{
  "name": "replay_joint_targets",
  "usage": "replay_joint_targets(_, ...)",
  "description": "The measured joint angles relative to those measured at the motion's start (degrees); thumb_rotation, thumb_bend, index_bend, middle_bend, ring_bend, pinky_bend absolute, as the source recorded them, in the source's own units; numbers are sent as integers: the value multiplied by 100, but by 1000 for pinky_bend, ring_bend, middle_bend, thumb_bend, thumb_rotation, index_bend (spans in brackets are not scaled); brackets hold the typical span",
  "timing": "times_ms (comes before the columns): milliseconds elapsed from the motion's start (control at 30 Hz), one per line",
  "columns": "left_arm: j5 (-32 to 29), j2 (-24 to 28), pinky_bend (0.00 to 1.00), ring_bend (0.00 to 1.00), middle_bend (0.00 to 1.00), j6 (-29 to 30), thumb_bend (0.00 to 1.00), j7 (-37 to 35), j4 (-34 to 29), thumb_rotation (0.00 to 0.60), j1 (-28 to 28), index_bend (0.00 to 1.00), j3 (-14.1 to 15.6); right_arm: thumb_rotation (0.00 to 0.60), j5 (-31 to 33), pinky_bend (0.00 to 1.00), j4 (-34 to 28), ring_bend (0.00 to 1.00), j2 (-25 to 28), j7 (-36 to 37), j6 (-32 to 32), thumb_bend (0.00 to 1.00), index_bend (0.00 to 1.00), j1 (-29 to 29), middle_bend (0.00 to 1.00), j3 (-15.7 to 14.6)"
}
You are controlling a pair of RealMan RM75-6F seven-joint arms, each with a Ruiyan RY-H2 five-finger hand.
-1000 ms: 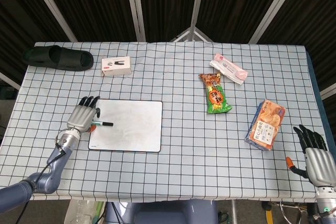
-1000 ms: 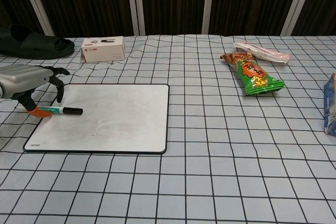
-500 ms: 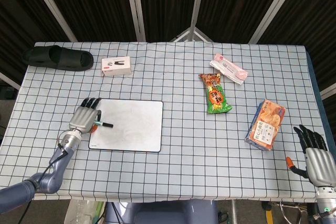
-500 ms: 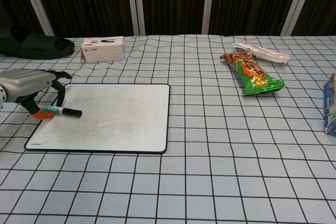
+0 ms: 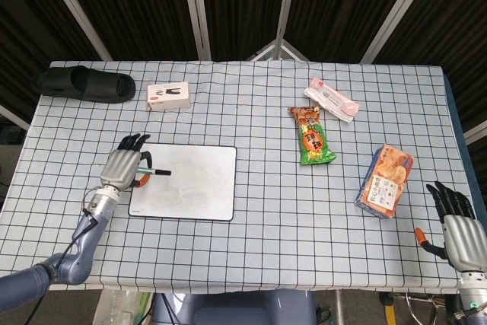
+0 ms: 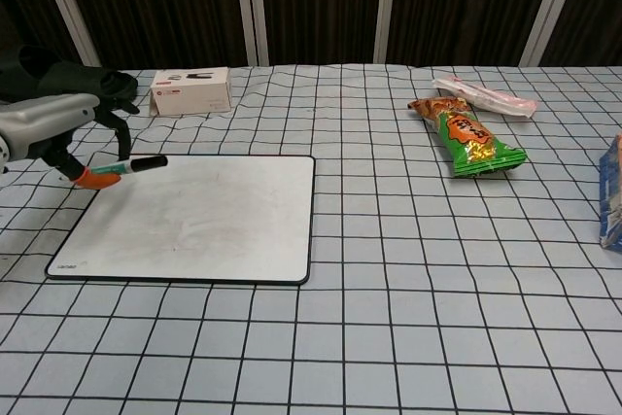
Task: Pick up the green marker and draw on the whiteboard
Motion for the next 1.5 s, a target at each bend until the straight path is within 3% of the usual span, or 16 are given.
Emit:
replay_joint_targets(267, -177, -202, 80, 0, 98, 281, 542, -1309, -603, 600, 90, 672, -485, 600, 23, 0, 8, 0, -5, -4, -21, 354, 0, 9, 0, 10)
replay_joint_targets(500, -493, -846, 80, 0, 109, 106, 542, -1932, -412, 600, -81, 681, -716, 600, 53, 0, 9, 0, 3, 36, -51, 354, 0, 13, 0, 17)
replay_joint_targets(900, -220, -1579, 80, 0, 120, 136, 542, -2546, 222, 600, -384, 690, -787, 600, 62, 0, 29, 0, 23, 118, -47, 355, 0, 1, 0, 25)
replay_joint_targets(1500, -153, -1816, 80, 0, 131, 46, 541, -2655, 418, 600, -502, 702, -704, 600, 57, 0, 38, 0, 22, 125, -35, 354, 0, -13, 0, 22)
